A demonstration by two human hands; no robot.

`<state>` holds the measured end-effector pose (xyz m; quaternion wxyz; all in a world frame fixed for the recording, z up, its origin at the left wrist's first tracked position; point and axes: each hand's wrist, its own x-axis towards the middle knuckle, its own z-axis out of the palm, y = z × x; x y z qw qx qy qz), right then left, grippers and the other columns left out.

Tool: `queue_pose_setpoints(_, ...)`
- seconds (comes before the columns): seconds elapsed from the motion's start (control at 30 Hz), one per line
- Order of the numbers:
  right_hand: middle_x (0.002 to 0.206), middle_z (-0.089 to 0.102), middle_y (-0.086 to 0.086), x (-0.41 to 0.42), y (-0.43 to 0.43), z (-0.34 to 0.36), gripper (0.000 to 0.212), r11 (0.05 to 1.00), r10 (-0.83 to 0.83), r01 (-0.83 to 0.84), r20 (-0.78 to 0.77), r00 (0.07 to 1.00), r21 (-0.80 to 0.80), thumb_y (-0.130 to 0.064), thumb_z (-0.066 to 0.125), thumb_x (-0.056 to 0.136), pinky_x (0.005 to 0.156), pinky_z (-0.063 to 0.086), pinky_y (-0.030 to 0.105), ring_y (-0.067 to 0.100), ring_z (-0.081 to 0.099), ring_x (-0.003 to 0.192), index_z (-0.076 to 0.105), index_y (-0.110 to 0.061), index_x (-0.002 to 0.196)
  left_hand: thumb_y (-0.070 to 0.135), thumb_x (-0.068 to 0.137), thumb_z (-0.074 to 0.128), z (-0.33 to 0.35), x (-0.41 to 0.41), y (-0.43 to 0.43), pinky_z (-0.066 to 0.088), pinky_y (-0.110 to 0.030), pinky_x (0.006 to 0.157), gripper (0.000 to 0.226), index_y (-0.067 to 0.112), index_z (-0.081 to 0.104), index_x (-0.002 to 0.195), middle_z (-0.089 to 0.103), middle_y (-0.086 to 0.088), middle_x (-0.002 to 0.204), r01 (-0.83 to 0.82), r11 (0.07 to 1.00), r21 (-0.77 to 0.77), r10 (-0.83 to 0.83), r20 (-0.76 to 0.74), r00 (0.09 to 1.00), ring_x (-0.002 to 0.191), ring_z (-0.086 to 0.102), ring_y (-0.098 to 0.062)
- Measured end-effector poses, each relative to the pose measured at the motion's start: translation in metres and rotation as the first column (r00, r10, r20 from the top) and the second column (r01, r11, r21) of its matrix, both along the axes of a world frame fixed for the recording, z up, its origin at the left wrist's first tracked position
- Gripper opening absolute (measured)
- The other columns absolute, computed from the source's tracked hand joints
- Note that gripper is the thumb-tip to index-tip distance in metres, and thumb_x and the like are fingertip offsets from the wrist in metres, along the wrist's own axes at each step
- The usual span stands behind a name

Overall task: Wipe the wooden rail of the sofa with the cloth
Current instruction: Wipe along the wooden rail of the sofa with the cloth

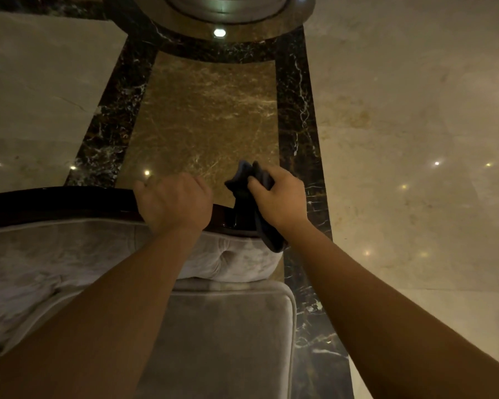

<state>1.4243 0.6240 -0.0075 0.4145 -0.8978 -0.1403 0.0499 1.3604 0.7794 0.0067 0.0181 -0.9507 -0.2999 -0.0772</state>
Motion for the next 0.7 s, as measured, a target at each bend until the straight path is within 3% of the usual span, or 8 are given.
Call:
queue_pose_setpoints(0.1, 0.065, 0.061, 0.0, 0.007, -0.009, 0.012, 0.025, 0.94, -0.158, 0.216, -0.224, 0.962, 0.264, -0.029, 0.064, 0.094, 0.055, 0.042, 0.024, 0.009, 0.059, 0.062, 0.062, -0.015, 0.073, 0.032, 0.092, 0.027, 0.002, 0.0, 0.0, 0.037, -0.041, 0.072, 0.052, 0.011, 0.047, 0.049, 0.036, -0.005, 0.048, 0.006, 1.0, 0.012, -0.006, -0.015, 1.0, 0.056, 0.04, -0.024)
queue_pose_setpoints(0.17, 0.066, 0.066, -0.002, 0.02, -0.018, 0.019, 0.021, 0.752, -0.194, 0.448, -0.487, 0.851, 0.483, -0.026, 0.064, 0.095, 0.055, 0.052, 0.025, 0.008, 0.064, 0.062, 0.066, -0.016, 0.077, 0.032, 0.093, 0.027, 0.001, 0.0, 0.001, 0.038, -0.042, 0.073, 0.054, 0.008, 0.055, 0.053, 0.046, -0.008, 0.051, 0.002, 1.0, 0.007, -0.001, -0.021, 1.0, 0.058, 0.042, -0.025)
queue_pose_setpoints(0.23, 0.074, 0.069, 0.002, 0.024, -0.025, 0.014, 0.017, 0.69, -0.179, 0.524, -0.584, 0.792, 0.499, -0.025, 0.063, 0.097, 0.061, 0.056, 0.029, 0.014, 0.067, 0.068, 0.067, -0.016, 0.083, 0.032, 0.092, 0.027, 0.0, 0.0, 0.001, 0.037, -0.041, 0.073, 0.055, 0.008, 0.058, 0.054, 0.046, -0.008, 0.051, 0.0, 1.0, 0.015, 0.001, -0.024, 1.0, 0.057, 0.042, -0.024)
queue_pose_setpoints(0.33, 0.1, 0.07, 0.004, 0.02, -0.03, -0.002, 0.018, 0.93, -0.182, 0.295, -0.422, 0.888, 0.219, -0.033, 0.059, 0.097, 0.083, 0.053, 0.039, 0.02, 0.065, 0.095, 0.065, -0.019, 0.107, 0.033, 0.092, 0.028, 0.001, 0.001, 0.001, 0.035, -0.04, 0.071, 0.055, 0.009, 0.059, 0.054, 0.043, -0.007, 0.049, -0.012, 1.0, 0.015, 0.013, -0.042, 0.999, 0.056, 0.041, -0.024)
queue_pose_setpoints(0.4, 0.123, 0.064, -0.001, 0.02, -0.032, -0.001, 0.035, 0.948, -0.145, 0.234, -0.36, 0.921, 0.215, -0.038, 0.058, 0.095, 0.094, 0.049, 0.035, 0.016, 0.06, 0.111, 0.055, -0.032, 0.13, 0.033, 0.092, 0.03, 0.002, 0.001, 0.0, 0.035, -0.04, 0.071, 0.054, 0.009, 0.058, 0.052, 0.038, -0.005, 0.047, -0.009, 1.0, 0.022, 0.009, -0.028, 1.0, 0.055, 0.04, -0.023)
queue_pose_setpoints(0.47, 0.129, 0.06, -0.005, 0.014, -0.03, 0.002, 0.044, 0.947, -0.062, 0.119, -0.195, 0.979, 0.298, -0.039, 0.055, 0.089, 0.097, 0.045, 0.028, 0.01, 0.056, 0.115, 0.053, -0.041, 0.133, 0.033, 0.091, 0.032, 0.002, 0.002, 0.001, 0.036, -0.04, 0.071, 0.053, 0.009, 0.056, 0.05, 0.028, -0.002, 0.044, -0.01, 1.0, 0.019, 0.01, -0.022, 1.0, 0.055, 0.039, -0.023)
queue_pose_setpoints(0.57, 0.122, 0.063, 0.0, -0.007, -0.023, -0.013, 0.041, 0.992, 0.07, -0.078, 0.081, 0.994, 0.099, -0.04, 0.058, 0.085, 0.098, 0.043, 0.028, 0.014, 0.056, 0.113, 0.065, -0.026, 0.123, 0.033, 0.091, 0.031, 0.002, 0.002, 0.0, 0.035, -0.04, 0.07, 0.051, 0.012, 0.051, 0.049, 0.028, -0.002, 0.044, -0.015, 1.0, 0.014, 0.015, -0.04, 0.999, 0.055, 0.039, -0.023)
queue_pose_setpoints(0.7, 0.094, 0.065, -0.01, -0.015, -0.016, -0.02, 0.018, 0.921, -0.21, 0.241, -0.131, 0.969, 0.307, -0.023, 0.064, 0.09, 0.078, 0.043, 0.017, -0.007, 0.059, 0.088, 0.068, -0.026, 0.107, 0.034, 0.091, 0.028, 0.002, 0.002, 0.001, 0.035, -0.04, 0.069, 0.054, 0.011, 0.048, 0.046, 0.035, -0.005, 0.042, -0.013, 1.0, 0.017, 0.014, -0.051, 0.999, 0.052, 0.04, -0.023)
